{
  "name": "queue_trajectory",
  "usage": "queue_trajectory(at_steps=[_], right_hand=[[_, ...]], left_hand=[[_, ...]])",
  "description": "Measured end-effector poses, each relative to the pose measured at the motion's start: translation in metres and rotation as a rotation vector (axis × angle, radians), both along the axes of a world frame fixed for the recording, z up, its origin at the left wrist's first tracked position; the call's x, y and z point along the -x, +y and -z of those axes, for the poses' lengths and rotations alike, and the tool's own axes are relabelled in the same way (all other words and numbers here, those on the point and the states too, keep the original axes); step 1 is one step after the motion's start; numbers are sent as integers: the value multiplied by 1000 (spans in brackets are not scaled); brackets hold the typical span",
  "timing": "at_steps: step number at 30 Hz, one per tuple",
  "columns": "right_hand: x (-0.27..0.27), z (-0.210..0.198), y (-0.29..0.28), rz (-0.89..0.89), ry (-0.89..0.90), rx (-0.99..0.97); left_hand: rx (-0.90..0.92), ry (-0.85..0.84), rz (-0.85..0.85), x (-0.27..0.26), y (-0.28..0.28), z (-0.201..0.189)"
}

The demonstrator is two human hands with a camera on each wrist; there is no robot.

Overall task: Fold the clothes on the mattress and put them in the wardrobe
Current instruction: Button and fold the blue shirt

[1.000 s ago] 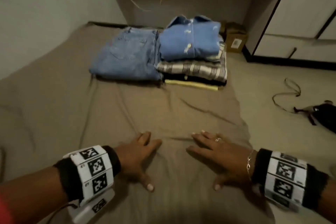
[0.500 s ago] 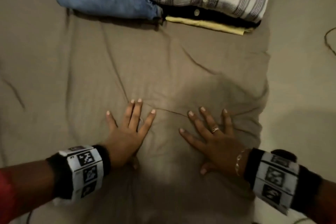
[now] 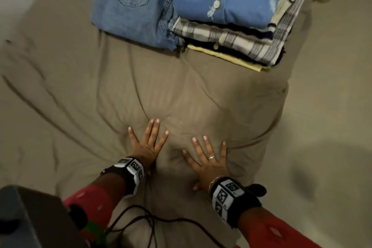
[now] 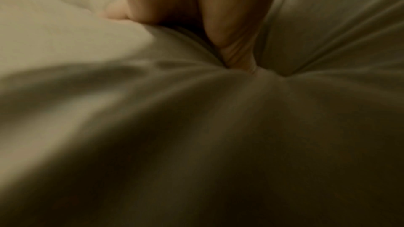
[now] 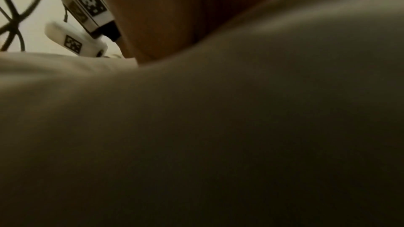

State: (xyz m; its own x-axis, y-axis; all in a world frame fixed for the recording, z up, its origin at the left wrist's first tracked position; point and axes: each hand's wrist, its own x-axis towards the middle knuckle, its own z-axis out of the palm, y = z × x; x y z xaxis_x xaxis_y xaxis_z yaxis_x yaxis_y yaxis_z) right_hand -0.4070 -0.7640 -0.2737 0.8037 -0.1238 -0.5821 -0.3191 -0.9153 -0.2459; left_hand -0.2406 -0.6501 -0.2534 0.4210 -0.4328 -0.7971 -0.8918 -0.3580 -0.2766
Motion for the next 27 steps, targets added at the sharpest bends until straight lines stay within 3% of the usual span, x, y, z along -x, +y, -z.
queue_trajectory(at_steps=[4,9,15,21,27], right_hand=[[4,-20,-2,-81,88,44],[28,-82,-29,-139,219,-22],[100,-184,-76,238,248,-51],[156,-249,-98,468,111,15],[210,-314,-106,627,18,37]], left_hand=[[17,51,-39,9,-7,-34],[136,198,-216,52,9,-124],[222,130,-326,77,49,-216],[505,113,-353,109,0,-273],[668,86,-293,189,-50,-312]])
